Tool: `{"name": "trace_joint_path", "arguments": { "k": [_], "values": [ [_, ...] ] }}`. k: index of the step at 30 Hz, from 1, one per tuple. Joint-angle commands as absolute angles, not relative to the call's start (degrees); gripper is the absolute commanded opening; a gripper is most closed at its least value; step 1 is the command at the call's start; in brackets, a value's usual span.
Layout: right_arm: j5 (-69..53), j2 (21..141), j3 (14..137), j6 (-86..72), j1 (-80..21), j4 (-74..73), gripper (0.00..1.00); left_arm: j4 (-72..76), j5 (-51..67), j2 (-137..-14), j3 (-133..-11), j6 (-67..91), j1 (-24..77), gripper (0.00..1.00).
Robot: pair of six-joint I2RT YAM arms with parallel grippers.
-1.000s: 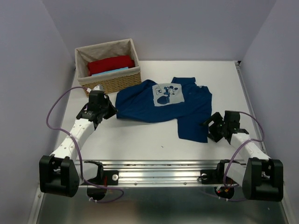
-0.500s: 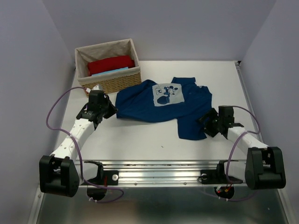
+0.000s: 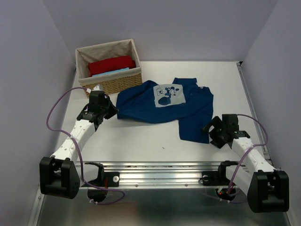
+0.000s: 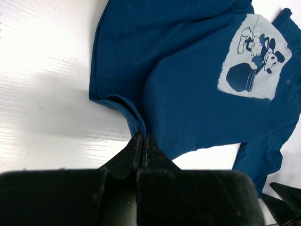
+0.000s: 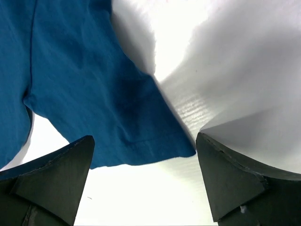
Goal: Roll the t-shirts
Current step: Flatten out the T-shirt at the center of the board.
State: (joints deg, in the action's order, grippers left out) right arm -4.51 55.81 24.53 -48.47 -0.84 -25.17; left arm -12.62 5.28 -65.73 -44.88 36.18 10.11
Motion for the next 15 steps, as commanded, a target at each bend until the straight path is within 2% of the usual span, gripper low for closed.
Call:
{"name": "trace_joint_path", "arguments": {
  "k": [1,6,8,10,11,13,14,15],
  "values": [
    [-7.3,54.4,22.7,-49.8,-1.0,-30.6,0.94,-11.2,4.2,-64.8,-46.7,35.1,10.2,0.00],
    [-8.8,54.7,20.7,-50.6,-1.0,-26.3,0.87,-11.0,4.4,-64.6,-46.7,35.3,10.2,0.00],
    [-9.3,56.3,20.7,-51.2,-1.0,-22.8,0.81,-11.2,4.4,-64.7,-46.8,35.3,10.2,0.00],
    [-9.0,57.8,20.7,-51.4,-1.0,-20.1,0.73,-11.3,4.4,-64.6,-46.7,35.4,10.1,0.00],
    [-9.0,59.7,20.9,-51.6,-1.0,-17.5,0.64,-11.4,4.3,-64.6,-46.7,35.3,10.2,0.00],
    [-9.8,61.7,21.0,-51.7,-1.0,-14.7,0.56,-11.5,4.1,-64.6,-46.6,35.5,10.2,0.00],
    [-9.9,62.7,21.1,-51.9,-1.0,-12.5,0.47,-11.7,4.1,-64.6,-46.6,35.5,10.2,0.00],
    [-9.9,63.8,21.4,-51.9,-1.0,-11.5,0.43,-11.7,4.0,-64.6,-46.7,35.5,10.2,0.00]
  ]
}}
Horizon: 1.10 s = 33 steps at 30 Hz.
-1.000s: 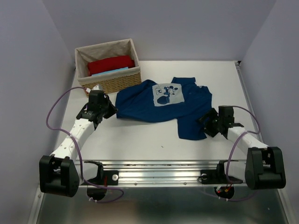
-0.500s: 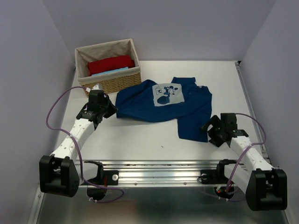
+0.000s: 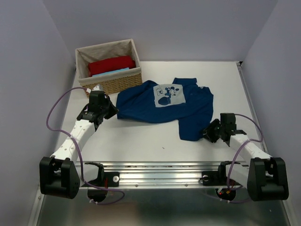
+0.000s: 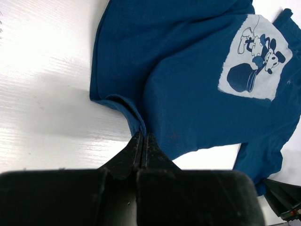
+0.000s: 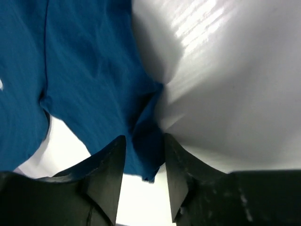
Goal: Roll the t-shirts
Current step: Flatten out the T-shirt at the center of the board.
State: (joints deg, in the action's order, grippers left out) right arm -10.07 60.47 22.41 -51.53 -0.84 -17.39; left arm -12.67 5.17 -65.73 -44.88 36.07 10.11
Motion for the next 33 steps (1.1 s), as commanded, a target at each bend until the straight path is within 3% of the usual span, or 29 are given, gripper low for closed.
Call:
{"name": "trace_joint_path", "arguments": {
  "k": [1,6,8,13,18,25,33],
  "values": [
    [-10.1,65.4,21.6,-51.9,-1.0,-9.7,0.35,-11.8,4.0,-64.6,-46.6,35.6,10.1,0.00],
    [-9.6,66.8,24.1,-52.3,-1.0,-8.4,0.05,-12.3,3.5,-64.4,-46.8,35.9,10.2,0.00],
    [-9.1,65.8,25.9,-52.0,-1.0,-9.0,0.01,-12.6,3.5,-64.5,-46.9,35.9,10.1,0.00],
    [-6.1,63.6,33.4,-50.3,-1.0,-11.9,0.01,-13.0,5.1,-66.1,-52.2,36.7,10.2,0.00],
    [-0.4,65.1,51.9,-44.8,-1.0,-14.8,0.01,-14.3,6.9,-68.5,-62.9,36.7,10.1,0.00],
    [6.3,66.5,75.9,-39.9,0.4,-16.4,0.01,-17.5,5.6,-71.4,-86.0,33.9,10.2,0.00],
    [9.1,63.3,92.2,-35.7,0.4,-17.1,0.01,-17.7,4.5,-72.9,-105.7,31.5,10.1,0.00]
  ]
}}
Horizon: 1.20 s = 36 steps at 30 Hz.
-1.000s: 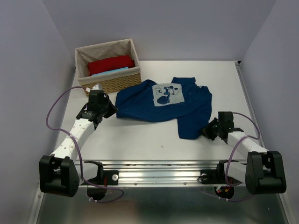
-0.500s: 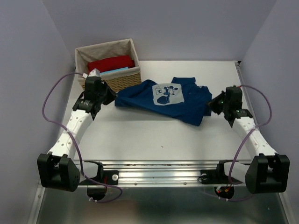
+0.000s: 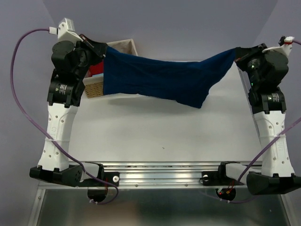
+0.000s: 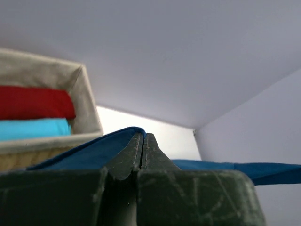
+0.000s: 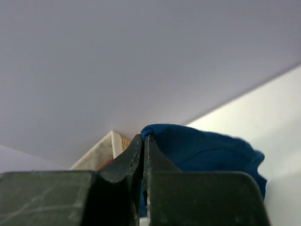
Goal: Roll the t-shirts
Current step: Flatten out the T-shirt at the center of the board.
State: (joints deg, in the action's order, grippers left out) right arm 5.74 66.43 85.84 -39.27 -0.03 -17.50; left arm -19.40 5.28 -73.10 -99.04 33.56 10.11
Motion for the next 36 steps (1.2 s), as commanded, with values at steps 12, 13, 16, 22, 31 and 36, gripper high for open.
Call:
{"name": "trace_joint_path", "arguments": {
  "k": [12,13,16,22,31,36],
  "values": [
    [10.2,57.4,111.3,-29.5,0.4,-21.8,0.01,-15.5,9.1,-73.0,-122.8,31.1,10.1,0.00],
    [10.4,56.9,114.3,-29.4,0.4,-22.1,0.01,-15.0,9.1,-72.3,-124.4,31.0,10.1,0.00],
    [10.7,56.3,118.5,-28.6,0.4,-23.1,0.01,-14.1,9.5,-70.8,-127.0,30.8,10.1,0.00],
    [12.0,54.8,124.8,-27.9,0.4,-24.4,0.01,-13.1,7.7,-69.4,-129.9,31.4,10.1,0.00],
    [19.6,52.7,117.4,-27.5,0.4,-30.8,0.01,-11.6,12.4,-76.4,-121.9,33.5,10.2,0.00],
    [26.7,52.1,103.3,-26.8,0.4,-32.7,0.01,-9.5,11.4,-82.3,-112.0,32.6,12.6,0.00]
  ]
}}
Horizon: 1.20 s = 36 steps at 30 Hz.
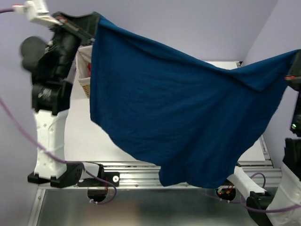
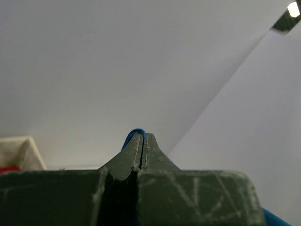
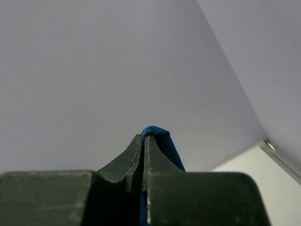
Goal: Roll the t-shirts
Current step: Flatten out the T-shirt at the center of the board.
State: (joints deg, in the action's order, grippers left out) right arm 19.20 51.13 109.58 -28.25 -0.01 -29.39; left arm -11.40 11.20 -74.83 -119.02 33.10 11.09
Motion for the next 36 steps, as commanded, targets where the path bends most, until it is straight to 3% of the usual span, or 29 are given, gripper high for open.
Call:
{"name": "trace_joint_path", "arguments": {
  "k": [1,13,23,28,36],
  "values": [
    [27.5,52.4,101.2,-26.8,0.4,-32.7,0.01,-9.0,11.5,-83.3,-110.6,32.6,12.9,0.00],
    [27.3,72.3,75.5,-27.6,0.9,-23.9,0.01,-6.3,9.5,-108.2,-105.2,28.1,20.6,0.00],
    [28.1,91.4,77.9,-27.7,2.7,-18.7,0.01,-10.0,10.9,-125.8,-119.5,22.5,21.2,0.00],
    [26.7,94.5,78.7,-27.8,4.3,-18.3,0.01,-14.1,9.6,-133.1,-129.0,19.4,20.9,0.00],
    [25.7,95.1,78.2,-28.1,4.8,-18.2,0.01,-14.7,8.5,-138.2,-134.1,15.8,19.8,0.00]
  ]
}}
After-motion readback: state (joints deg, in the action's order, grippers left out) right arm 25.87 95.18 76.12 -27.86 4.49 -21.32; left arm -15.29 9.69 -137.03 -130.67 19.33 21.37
